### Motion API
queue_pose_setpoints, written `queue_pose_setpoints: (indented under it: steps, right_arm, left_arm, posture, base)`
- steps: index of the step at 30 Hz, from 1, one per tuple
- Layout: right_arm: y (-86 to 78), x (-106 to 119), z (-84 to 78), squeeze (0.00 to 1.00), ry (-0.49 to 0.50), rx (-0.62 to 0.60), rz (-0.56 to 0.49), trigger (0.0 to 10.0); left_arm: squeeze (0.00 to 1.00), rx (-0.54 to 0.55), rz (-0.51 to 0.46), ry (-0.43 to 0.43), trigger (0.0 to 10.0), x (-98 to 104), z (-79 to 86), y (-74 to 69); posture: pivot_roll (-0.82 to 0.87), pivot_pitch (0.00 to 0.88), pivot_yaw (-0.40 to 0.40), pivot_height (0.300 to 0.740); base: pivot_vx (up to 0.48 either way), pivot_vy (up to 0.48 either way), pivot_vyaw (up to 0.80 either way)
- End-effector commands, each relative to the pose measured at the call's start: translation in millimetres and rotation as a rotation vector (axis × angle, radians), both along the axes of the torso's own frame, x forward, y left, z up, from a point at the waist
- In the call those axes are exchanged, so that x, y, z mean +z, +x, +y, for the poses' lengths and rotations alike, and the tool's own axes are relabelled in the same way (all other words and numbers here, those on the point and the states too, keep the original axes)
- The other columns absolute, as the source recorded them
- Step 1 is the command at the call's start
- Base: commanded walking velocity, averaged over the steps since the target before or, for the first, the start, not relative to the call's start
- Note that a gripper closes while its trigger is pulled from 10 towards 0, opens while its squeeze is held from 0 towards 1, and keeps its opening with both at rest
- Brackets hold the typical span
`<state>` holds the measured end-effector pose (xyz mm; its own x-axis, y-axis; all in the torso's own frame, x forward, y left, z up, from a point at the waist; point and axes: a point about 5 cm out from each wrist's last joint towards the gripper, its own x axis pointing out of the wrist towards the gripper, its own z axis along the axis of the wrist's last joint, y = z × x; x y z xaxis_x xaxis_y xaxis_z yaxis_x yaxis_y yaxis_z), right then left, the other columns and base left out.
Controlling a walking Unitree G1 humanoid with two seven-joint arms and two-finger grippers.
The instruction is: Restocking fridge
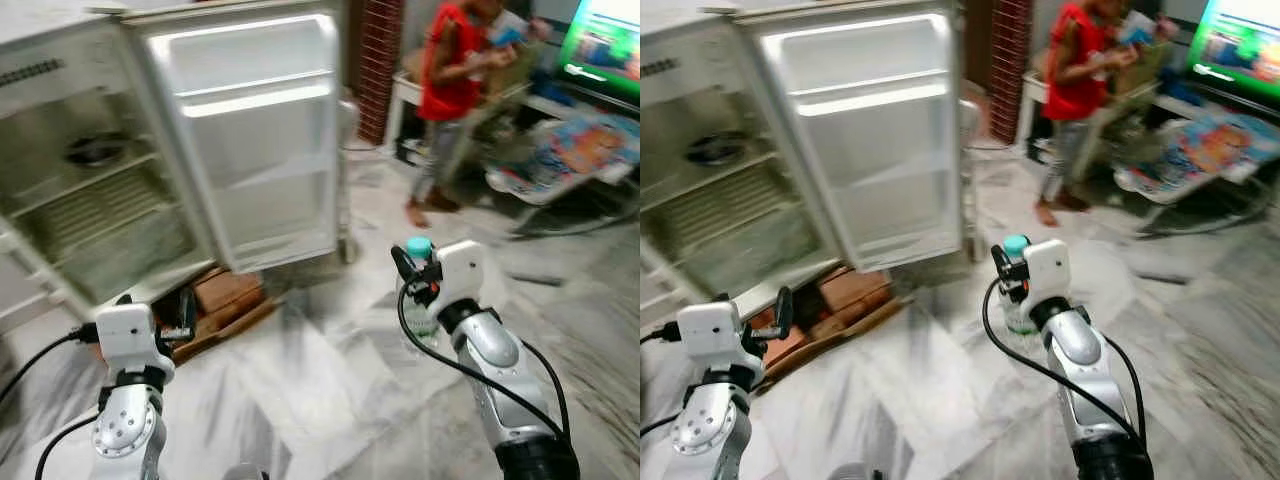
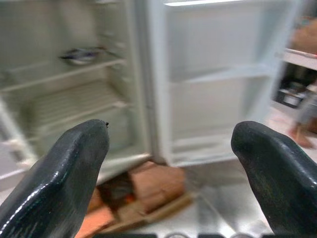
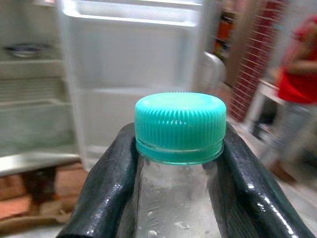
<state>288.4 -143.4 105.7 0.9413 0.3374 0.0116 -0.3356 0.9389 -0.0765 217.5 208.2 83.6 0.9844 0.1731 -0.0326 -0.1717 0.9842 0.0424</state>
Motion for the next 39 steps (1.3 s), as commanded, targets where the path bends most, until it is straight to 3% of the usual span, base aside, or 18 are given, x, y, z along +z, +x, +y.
queue_pose_setpoints:
  steps: [1,19,26,39]
  right_arm:
    - [4.6,16,13.1,0.0,0.014,0.046,-0.065,10.0]
    - [5.6,24,16.4,0.0,-0.015,0.079,-0.133,10.0]
    - [6.3,24,17.3,0.0,-0.015,0.083,-0.136,10.0]
    - [0.4,18,16.5,0.0,-0.01,0.09,-0.11,10.0]
  left_arm:
    - [0.0,0.015,0.02,0.025,10.0,-3,6.8,-1.5]
    - [0.0,-0.011,0.044,0.053,10.0,-4,1.1,5.3]
    - [0.0,-0.015,0.051,0.051,10.0,-5,-0.6,5.4]
    - [0.0,-0.027,0.06,0.017,10.0,-7,-5.2,4.7]
  posture:
    - [0.05,0.05,-0.013,0.74]
    - [0.03,0.051,-0.002,0.74]
    - [0.03,0.056,-0.001,0.74]
    - [0.02,0.07,0.007,0.74]
  base:
    - [0.472,0.0,0.64]
    - [0.471,0.0,0.04]
    - [0.461,0.0,0.55]
    - [0.369,0.0,0.06]
